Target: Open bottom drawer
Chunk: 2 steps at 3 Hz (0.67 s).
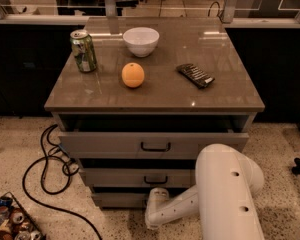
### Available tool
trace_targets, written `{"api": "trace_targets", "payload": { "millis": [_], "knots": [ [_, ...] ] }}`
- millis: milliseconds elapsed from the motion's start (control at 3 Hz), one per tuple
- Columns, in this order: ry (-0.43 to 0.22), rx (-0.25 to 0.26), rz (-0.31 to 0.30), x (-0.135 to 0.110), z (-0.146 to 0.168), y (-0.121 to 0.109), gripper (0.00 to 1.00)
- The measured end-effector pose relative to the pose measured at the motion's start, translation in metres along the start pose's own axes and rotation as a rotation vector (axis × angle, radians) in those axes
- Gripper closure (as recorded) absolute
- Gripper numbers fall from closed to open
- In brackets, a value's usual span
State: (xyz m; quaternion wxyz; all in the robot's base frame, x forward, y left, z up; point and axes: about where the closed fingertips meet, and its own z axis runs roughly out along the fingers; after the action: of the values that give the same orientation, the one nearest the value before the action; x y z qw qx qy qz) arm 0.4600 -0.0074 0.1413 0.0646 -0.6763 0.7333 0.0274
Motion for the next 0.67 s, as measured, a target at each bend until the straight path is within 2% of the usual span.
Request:
{"api": "trace_targets", "payload": {
  "millis": [333, 667],
  "knots": [
    [0.000, 0.000, 0.000, 0.0000, 0.0001, 0.0001, 0.94],
    [0.000, -0.001, 0.000, -0.0006, -0.0054, 0.0004, 1.00]
  ]
}}
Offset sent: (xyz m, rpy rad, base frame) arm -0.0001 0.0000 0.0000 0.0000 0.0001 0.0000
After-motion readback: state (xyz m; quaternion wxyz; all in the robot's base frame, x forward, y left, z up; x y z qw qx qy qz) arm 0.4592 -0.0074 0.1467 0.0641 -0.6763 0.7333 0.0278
